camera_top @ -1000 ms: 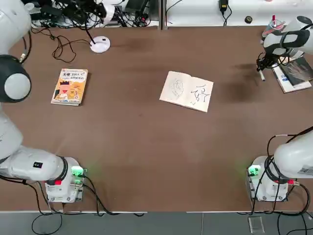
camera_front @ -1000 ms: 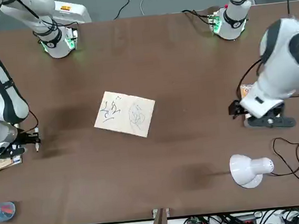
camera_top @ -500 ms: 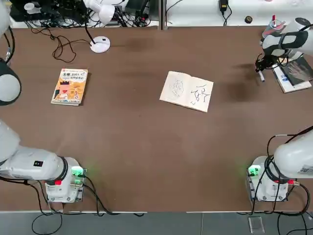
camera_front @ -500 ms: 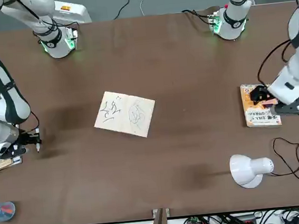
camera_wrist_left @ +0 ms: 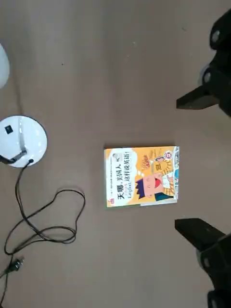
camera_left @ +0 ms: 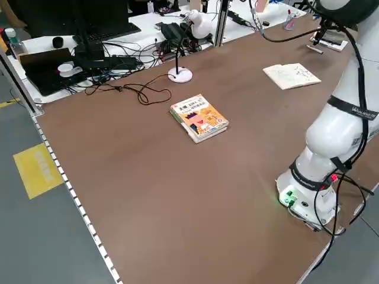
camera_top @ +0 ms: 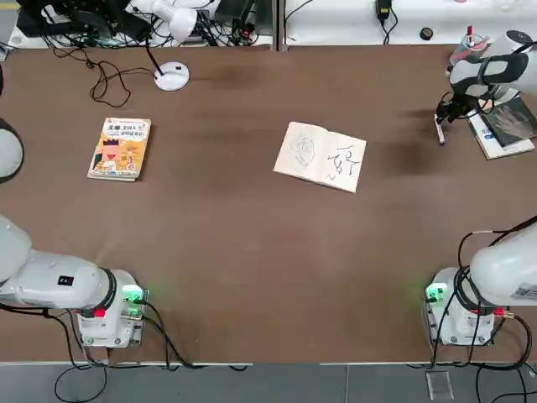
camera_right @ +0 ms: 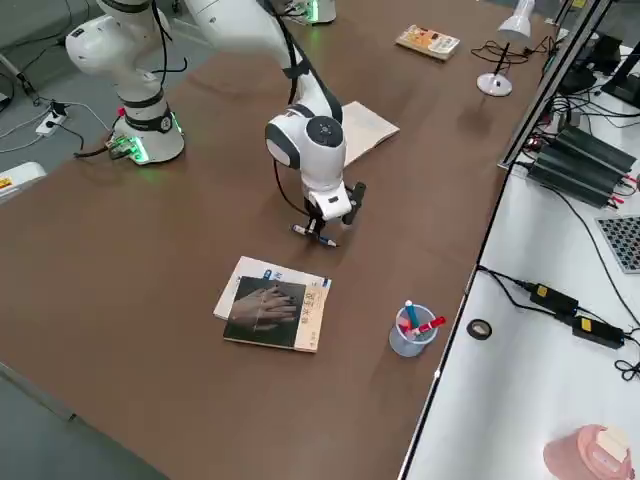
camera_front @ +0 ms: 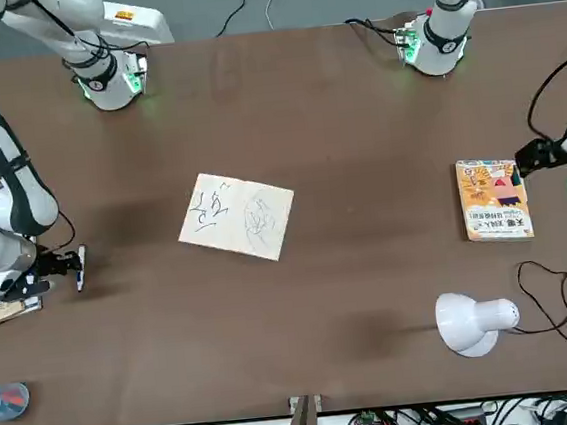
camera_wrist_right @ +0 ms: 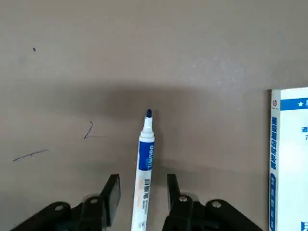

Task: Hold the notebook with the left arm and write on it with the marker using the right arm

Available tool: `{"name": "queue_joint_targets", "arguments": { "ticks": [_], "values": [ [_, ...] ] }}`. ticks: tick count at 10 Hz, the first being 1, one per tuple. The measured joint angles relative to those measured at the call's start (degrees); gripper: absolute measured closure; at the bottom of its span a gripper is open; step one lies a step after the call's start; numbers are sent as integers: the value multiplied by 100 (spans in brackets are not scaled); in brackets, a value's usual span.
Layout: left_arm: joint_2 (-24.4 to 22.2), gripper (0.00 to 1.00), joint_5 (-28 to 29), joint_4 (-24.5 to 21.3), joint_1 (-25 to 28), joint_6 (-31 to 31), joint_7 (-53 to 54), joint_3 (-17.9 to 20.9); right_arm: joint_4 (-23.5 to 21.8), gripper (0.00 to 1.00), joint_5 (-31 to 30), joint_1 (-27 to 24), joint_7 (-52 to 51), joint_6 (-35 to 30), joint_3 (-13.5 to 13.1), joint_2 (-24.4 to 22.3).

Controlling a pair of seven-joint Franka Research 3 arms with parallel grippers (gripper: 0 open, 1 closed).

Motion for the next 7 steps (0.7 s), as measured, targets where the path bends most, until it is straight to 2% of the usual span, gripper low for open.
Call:
{"name": "queue_joint_targets", "arguments": {
  "ticks": [5, 7],
  "values": [
    [-553, 0, -3, -540, 0, -12, 8, 84, 36, 53, 4, 30, 62, -73, 0, -15],
    [-796, 0, -3, -813, 9, 4, 7, 89, 263, 51, 7, 204, 526, -690, 6, -129]
  ]
}}
